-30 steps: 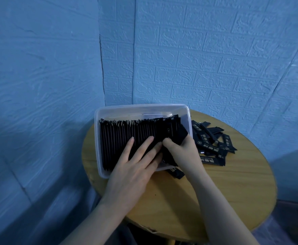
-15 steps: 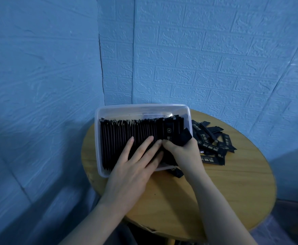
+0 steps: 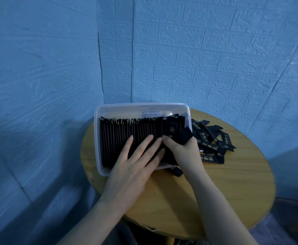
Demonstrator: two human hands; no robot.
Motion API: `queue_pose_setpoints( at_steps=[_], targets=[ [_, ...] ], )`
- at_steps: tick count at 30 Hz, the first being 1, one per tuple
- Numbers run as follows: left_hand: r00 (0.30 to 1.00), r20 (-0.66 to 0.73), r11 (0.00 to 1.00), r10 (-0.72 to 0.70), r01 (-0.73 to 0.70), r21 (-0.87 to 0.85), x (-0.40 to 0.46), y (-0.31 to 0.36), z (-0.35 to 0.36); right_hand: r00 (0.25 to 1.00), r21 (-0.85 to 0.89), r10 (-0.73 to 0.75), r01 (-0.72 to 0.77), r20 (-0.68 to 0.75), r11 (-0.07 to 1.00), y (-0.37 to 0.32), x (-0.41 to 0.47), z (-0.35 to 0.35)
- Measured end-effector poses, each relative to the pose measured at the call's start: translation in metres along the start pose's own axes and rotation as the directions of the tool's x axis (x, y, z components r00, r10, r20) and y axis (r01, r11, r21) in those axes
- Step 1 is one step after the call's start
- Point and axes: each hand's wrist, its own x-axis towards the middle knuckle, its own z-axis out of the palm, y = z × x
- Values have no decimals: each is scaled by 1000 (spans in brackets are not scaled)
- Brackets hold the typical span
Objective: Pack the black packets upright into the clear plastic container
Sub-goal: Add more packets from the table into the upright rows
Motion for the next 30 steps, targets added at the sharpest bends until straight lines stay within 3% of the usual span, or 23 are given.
queue_pose_setpoints(
  at_steps=[12, 30],
  targets=[
    [1000, 2, 1000, 7, -7, 27, 0, 0, 1, 1000, -9, 0, 0, -8, 1000, -8, -4, 2],
    [1000, -9, 1000, -5, 6, 15, 1, -1, 3, 946, -48, 140, -132, 293, 990, -18, -6, -15]
  ],
)
